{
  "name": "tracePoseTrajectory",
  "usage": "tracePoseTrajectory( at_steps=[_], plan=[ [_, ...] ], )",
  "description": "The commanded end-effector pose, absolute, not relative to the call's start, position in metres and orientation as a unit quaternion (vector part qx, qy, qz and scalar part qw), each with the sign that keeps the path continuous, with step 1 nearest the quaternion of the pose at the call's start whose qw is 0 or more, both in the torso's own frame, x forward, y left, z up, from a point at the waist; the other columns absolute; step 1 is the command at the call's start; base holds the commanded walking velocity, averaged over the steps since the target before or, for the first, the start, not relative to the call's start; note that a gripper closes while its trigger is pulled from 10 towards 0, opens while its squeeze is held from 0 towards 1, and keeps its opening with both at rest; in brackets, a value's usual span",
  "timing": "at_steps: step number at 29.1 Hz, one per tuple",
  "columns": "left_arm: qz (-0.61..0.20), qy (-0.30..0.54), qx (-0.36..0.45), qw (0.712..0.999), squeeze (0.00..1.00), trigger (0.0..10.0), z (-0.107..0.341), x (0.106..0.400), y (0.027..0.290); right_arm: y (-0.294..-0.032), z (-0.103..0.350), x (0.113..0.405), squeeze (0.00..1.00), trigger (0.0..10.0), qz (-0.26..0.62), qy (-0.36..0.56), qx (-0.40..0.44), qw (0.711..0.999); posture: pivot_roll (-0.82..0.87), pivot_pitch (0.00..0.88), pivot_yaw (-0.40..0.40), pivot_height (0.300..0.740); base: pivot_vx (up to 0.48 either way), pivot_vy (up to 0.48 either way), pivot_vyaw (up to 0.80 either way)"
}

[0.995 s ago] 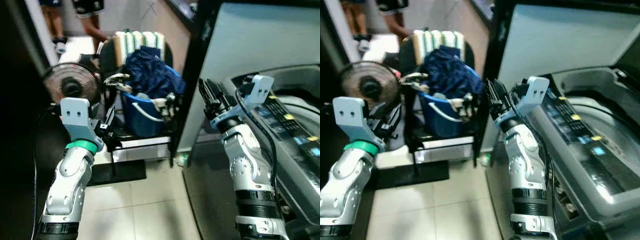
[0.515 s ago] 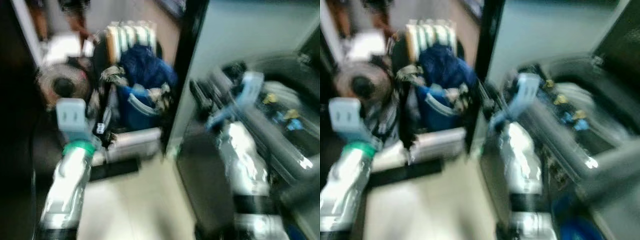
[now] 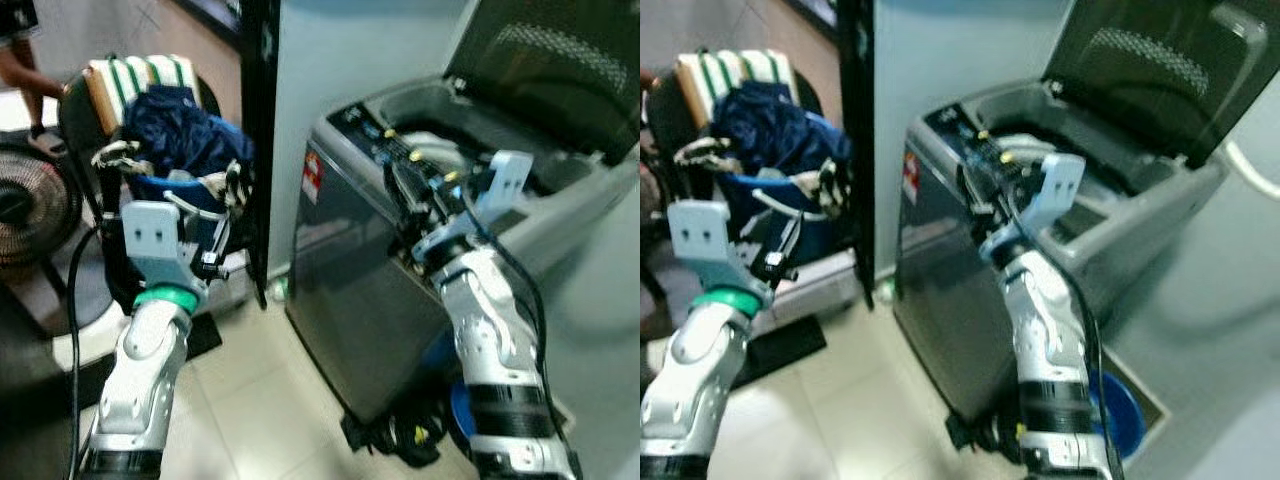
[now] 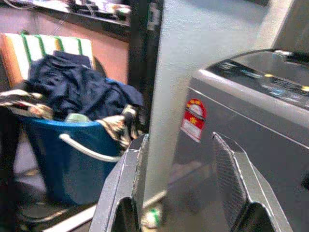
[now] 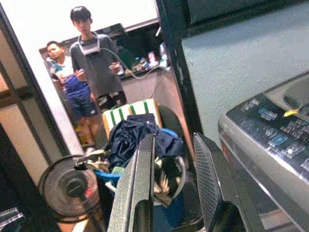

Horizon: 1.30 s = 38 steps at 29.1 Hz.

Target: Clothes washing

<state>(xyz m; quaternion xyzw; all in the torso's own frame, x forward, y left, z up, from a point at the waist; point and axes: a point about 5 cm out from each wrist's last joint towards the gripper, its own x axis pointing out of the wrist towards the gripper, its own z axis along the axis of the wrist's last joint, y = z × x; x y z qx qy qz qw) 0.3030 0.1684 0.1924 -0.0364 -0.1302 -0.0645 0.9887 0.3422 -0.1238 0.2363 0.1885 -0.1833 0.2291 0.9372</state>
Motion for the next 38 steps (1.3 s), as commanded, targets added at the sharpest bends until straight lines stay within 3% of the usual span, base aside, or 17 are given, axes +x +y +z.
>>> tracePoseTrajectory(
  at_steps=[1, 19, 24, 38],
  plan=[
    [-0.063, -0.124, -0.038, 0.990, 0.00, 10.0, 0.189, 0.303, 0.168, -0.125, 0.233, 0.342, 0.00, 10.0, 0.229, -0.178, 0.196, 0.937, 0.03, 0.019, -0.035, 0.740, 0.000, 0.000, 0.00],
    [-0.080, -0.136, -0.037, 0.987, 0.00, 10.0, 0.193, 0.303, 0.162, -0.120, 0.230, 0.335, 0.00, 10.0, 0.256, -0.176, 0.187, 0.932, 0.03, 0.017, -0.030, 0.740, 0.000, 0.000, 0.00],
    [-0.090, -0.161, -0.054, 0.981, 0.00, 10.0, 0.206, 0.306, 0.160, -0.105, 0.229, 0.325, 0.00, 10.0, 0.318, -0.174, 0.174, 0.915, 0.03, 0.011, -0.025, 0.740, 0.000, 0.000, 0.00],
    [-0.092, -0.181, -0.073, 0.977, 0.00, 10.0, 0.210, 0.302, 0.161, -0.096, 0.225, 0.314, 0.00, 10.0, 0.381, -0.167, 0.178, 0.892, 0.04, 0.004, -0.026, 0.740, 0.255, 0.000, 0.80]
  ],
)
